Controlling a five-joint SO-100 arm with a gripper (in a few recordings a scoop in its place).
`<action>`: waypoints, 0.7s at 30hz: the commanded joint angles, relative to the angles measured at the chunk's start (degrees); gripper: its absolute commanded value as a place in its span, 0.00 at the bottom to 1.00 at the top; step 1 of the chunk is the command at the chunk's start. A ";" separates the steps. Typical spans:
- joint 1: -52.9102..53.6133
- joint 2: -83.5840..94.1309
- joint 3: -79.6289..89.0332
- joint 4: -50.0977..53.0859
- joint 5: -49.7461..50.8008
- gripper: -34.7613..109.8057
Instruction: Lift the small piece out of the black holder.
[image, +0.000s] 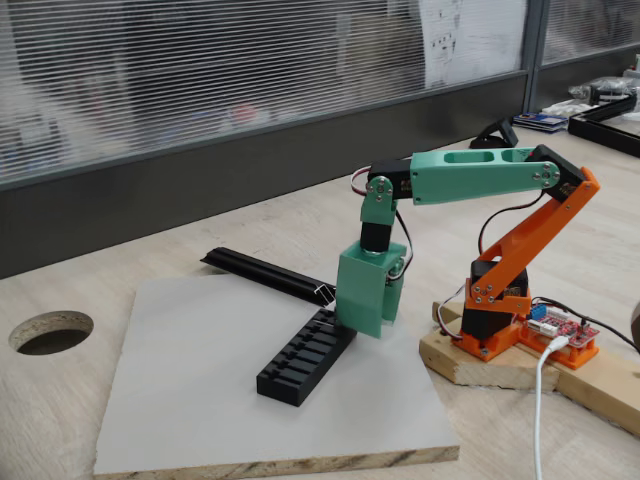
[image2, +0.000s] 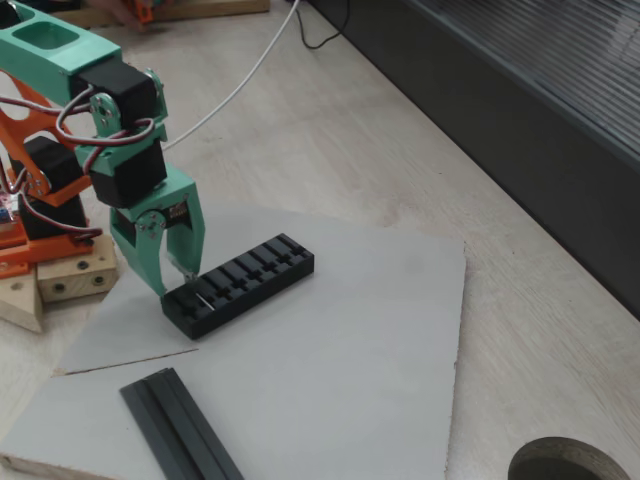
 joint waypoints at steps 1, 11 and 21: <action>-0.44 1.49 0.35 -0.70 0.70 0.44; -0.44 1.49 0.18 -0.70 0.53 0.44; -0.44 1.49 -6.94 0.09 0.53 0.44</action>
